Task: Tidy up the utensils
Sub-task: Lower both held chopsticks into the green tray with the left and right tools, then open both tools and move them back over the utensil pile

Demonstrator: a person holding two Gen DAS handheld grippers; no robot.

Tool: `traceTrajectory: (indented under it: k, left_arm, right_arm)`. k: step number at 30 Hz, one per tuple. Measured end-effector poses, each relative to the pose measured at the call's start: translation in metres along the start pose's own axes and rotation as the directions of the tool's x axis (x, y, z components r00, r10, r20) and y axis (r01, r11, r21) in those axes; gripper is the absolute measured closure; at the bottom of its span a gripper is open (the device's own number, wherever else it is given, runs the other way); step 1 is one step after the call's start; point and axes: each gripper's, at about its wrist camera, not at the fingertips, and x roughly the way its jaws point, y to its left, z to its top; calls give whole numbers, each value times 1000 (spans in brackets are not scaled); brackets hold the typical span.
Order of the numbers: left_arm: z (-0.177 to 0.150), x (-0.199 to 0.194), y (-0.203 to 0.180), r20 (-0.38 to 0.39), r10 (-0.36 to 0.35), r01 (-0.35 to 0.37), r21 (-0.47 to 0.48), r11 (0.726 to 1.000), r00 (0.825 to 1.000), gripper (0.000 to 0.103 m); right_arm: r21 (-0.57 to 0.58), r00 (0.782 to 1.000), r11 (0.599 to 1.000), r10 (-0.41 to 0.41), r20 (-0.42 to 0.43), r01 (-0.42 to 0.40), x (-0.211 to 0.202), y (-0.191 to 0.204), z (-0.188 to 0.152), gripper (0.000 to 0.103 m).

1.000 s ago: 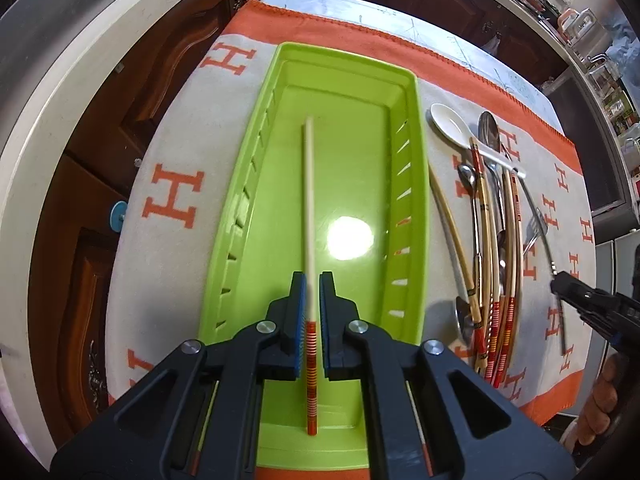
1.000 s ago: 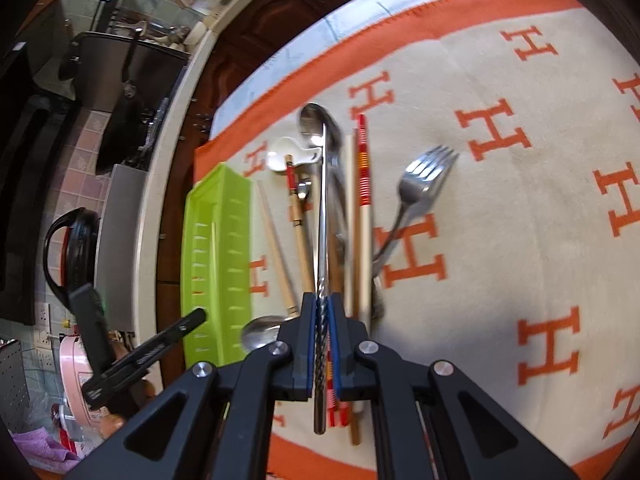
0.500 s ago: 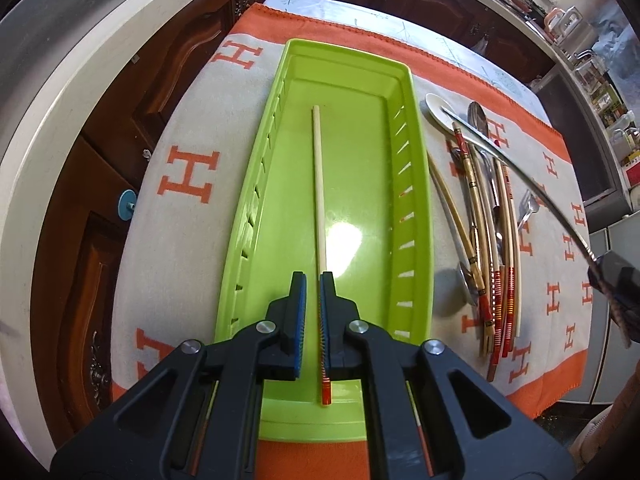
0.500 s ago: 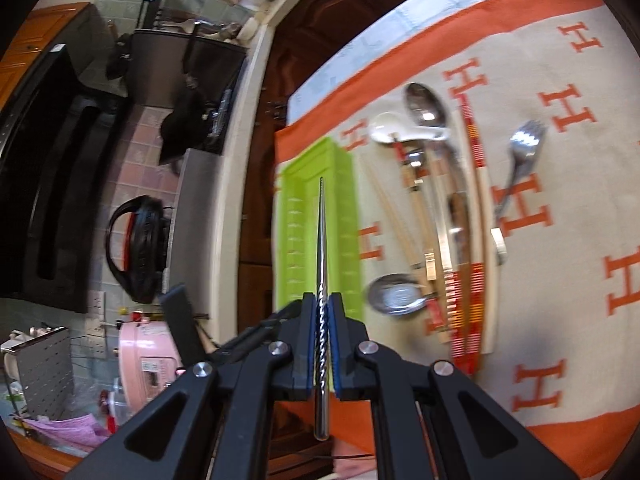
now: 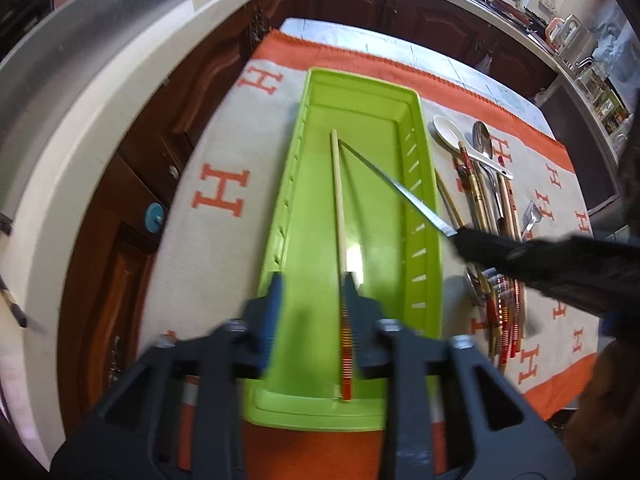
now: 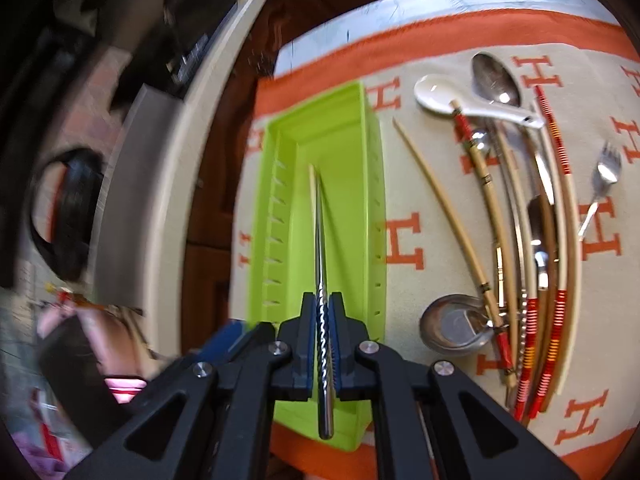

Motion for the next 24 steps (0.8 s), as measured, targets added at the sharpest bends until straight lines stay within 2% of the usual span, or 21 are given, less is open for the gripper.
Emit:
traceTrajectory:
  k: [1,4,6,12,21,24]
  left_arm:
    - [-1,-3,1,17,14,-14,4,1000,1000,56]
    - [-1,-7,4,39,40,-41,13,999,998,56]
    - [-1,-6,10,36,50,-50,4,999,998,56]
    - [-7,-6,20,33,47,-46,-23,999,998,56]
    - [-25,-18,13,48,53,-53,-7,999,997,56]
    - [-30,-22,11,47,55,-55,-1,999,997,56]
  right_arm:
    - [-13,1000,1000,-15,-15,15,6,1,-2,96]
    - [-63,997,997,-48,-62,44,19,7,-9,96]
    - [-90,996,994,-63,-65,57,21,10,-12,96]
    - [-185,993,977,-111,-37,103,11,19,-25,96]
    - [-277,988,949,-154,13,151,-14,21,-45,96]
    - [-289,987,944,-160,33,162,-22,17,-50,87]
